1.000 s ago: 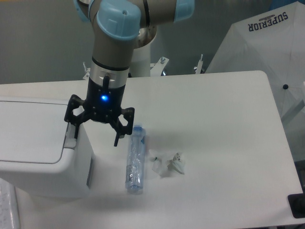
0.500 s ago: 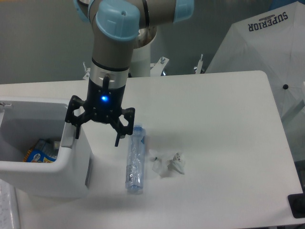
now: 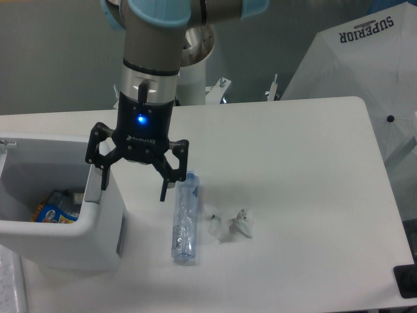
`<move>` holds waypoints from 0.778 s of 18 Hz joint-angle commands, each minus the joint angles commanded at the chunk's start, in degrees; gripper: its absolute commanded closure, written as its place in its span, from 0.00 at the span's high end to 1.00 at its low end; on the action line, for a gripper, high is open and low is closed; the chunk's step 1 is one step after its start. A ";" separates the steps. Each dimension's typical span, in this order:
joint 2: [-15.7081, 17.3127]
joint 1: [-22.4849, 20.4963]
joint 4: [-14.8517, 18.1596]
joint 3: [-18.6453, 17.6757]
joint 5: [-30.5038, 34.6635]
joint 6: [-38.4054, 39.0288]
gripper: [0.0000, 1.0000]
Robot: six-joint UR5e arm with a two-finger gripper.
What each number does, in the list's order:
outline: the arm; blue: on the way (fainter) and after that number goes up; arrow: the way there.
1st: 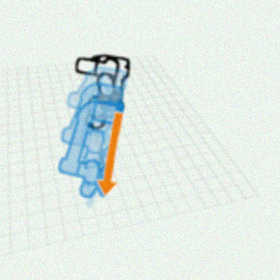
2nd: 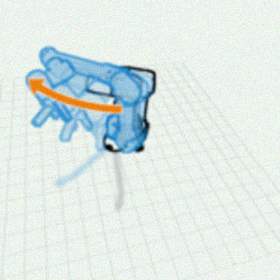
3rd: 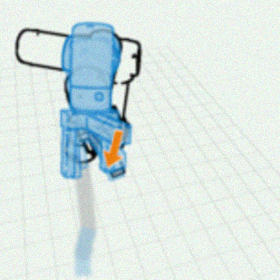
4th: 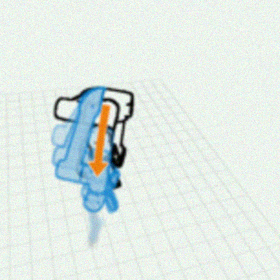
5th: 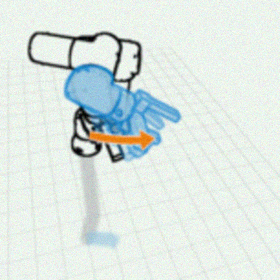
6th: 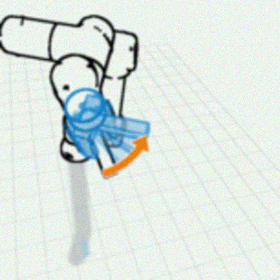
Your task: Open the trash can
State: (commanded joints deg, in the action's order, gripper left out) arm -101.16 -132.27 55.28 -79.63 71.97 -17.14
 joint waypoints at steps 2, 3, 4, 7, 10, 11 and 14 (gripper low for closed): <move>0.17 -1.49 0.00 0.62 3.59 -0.09 1.00; 0.44 -2.20 -0.09 0.79 5.96 -0.35 1.00; 0.53 -3.34 -0.09 0.97 7.73 -1.22 1.00; 0.44 -4.40 0.35 1.67 10.63 -6.66 1.00; 0.53 -5.36 0.88 1.15 13.54 -9.49 1.00; 0.53 -6.24 1.05 0.97 13.46 -9.84 1.00; 0.53 -7.82 1.05 0.97 13.46 -10.81 1.00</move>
State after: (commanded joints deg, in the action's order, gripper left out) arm -100.63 -140.09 56.34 -78.66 85.43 -27.95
